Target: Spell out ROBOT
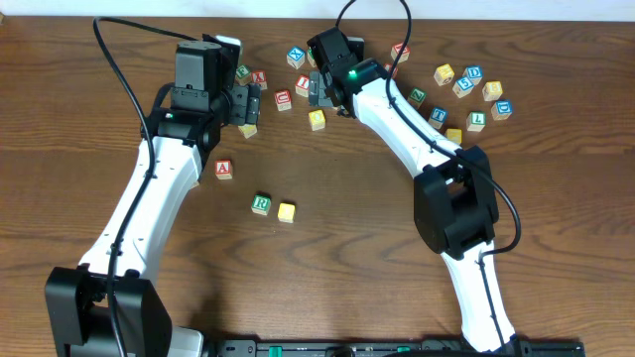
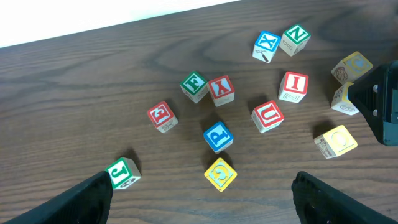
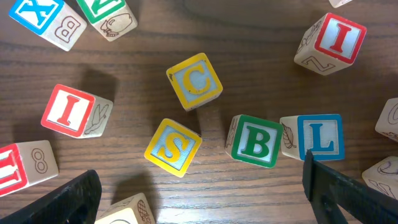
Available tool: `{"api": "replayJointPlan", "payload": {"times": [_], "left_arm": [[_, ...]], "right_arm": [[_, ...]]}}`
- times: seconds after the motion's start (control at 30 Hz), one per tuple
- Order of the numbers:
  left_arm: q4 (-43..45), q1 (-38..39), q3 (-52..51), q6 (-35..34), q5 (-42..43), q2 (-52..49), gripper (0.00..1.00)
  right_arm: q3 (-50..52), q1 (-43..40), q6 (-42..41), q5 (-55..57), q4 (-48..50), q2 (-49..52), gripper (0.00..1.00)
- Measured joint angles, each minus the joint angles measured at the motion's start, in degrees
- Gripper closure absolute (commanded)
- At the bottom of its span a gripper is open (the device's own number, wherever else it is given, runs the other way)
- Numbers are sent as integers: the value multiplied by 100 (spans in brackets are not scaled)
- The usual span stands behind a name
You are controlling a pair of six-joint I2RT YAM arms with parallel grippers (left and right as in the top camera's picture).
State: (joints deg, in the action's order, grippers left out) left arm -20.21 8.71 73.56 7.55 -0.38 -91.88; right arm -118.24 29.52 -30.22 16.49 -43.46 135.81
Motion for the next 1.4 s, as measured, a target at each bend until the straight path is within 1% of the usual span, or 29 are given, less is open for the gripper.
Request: {"api": "replayJointPlan", "payload": {"times": [0.47,0.6,0.93,1.13,1.2,1.23,1.4], "left_arm": [[0,0,0,0,-2,0,9],[0,0,0,0,0,0,9],[0,0,0,0,0,0,9],[0,0,0,0,-2,0,9],[0,0,0,0,0,0,9],[0,0,0,0,-2,0,9],[-2,-4,0,-2,0,0,9]], "right_arm": [[0,0,-111,72,79,0,2],[0,-2,-195,160,83,0,5],[0,-2,-391,400,26,0,4],[0,-2,-494,564,-116,0,12],[0,-2,-514,608,-133,0,24],[0,-2,-511,619,-136,0,26],[0,-2,-557,649,-144,0,26]]}}
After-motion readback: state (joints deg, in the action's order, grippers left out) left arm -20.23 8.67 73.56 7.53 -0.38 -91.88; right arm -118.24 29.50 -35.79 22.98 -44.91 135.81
